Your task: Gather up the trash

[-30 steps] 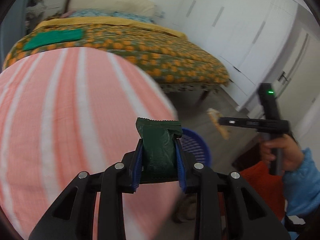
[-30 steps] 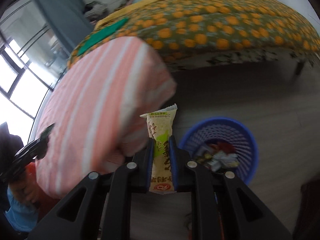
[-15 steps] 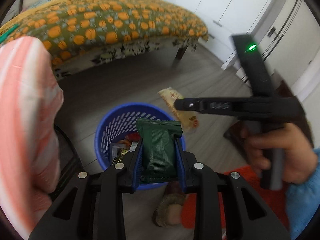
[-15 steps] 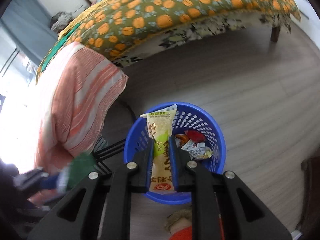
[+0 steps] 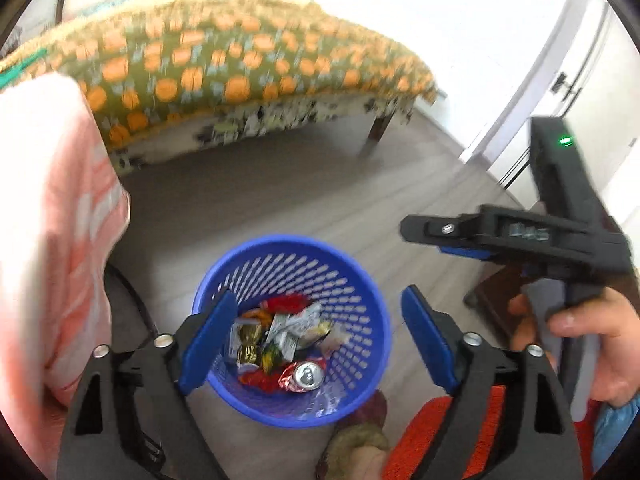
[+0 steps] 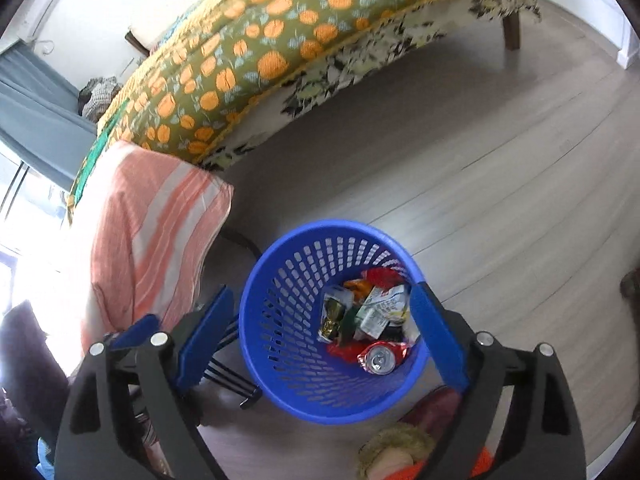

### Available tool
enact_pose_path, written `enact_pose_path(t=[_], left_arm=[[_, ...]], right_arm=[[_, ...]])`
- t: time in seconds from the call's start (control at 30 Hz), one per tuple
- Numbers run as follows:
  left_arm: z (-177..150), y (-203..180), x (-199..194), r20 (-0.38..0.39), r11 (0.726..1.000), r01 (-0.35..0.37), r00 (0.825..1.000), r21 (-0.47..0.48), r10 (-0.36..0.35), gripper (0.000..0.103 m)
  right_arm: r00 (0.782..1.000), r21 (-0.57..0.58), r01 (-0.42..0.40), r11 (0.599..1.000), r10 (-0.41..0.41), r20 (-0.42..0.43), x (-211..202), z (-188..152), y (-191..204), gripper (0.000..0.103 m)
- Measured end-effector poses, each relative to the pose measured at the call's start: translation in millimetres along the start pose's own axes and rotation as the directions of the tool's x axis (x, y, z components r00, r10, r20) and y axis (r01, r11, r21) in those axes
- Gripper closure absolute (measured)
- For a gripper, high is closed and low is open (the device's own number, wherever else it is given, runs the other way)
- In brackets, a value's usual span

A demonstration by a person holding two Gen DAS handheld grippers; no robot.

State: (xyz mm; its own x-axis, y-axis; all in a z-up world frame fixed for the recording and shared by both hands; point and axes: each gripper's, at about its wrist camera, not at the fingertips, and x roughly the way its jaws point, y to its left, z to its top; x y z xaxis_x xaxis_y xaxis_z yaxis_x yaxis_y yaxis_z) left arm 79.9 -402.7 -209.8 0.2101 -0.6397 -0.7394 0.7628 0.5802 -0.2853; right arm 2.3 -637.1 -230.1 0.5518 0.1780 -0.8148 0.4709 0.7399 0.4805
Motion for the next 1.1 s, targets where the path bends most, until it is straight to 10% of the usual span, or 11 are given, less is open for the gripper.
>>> enact_pose_path(t=[0.27, 0.47, 0.7, 1.1], left_arm=[[-27.3, -30.4, -93.4, 0.094, 0.993, -0.063, 0.994, 0.096, 0.054, 0.005], [-48.2, -42.3, -141.1, 0.225, 0.966, -0.188, 0.963, 0.177, 0.146, 0.005], [-61.8, -34.3, -150.2, 0.217, 0.946, -0.307, 0.935, 0.106, 0.279, 0.005], [-60.4, -18.2, -122.5, 0.037, 0.956, -0.282, 0.959, 0.079, 0.279, 0.005]], right_arm=[[0.978, -0.070, 0.066, 0.995, -0.051, 0.201, -81.3, -45.1, 41.2, 0.004], [0.841, -0.070, 0.273, 0.959, -0.203, 0.501, -148.8, -105.9, 80.3, 0.005], [0.881, -0.091, 0.297, 0.951, -0.236, 0.410, -130.8, -128.5, 84.5, 0.005], [0.927, -0.117, 0.308, 0.944, -0.270, 0.262, -113.6, -175.8, 85.5, 0.005]])
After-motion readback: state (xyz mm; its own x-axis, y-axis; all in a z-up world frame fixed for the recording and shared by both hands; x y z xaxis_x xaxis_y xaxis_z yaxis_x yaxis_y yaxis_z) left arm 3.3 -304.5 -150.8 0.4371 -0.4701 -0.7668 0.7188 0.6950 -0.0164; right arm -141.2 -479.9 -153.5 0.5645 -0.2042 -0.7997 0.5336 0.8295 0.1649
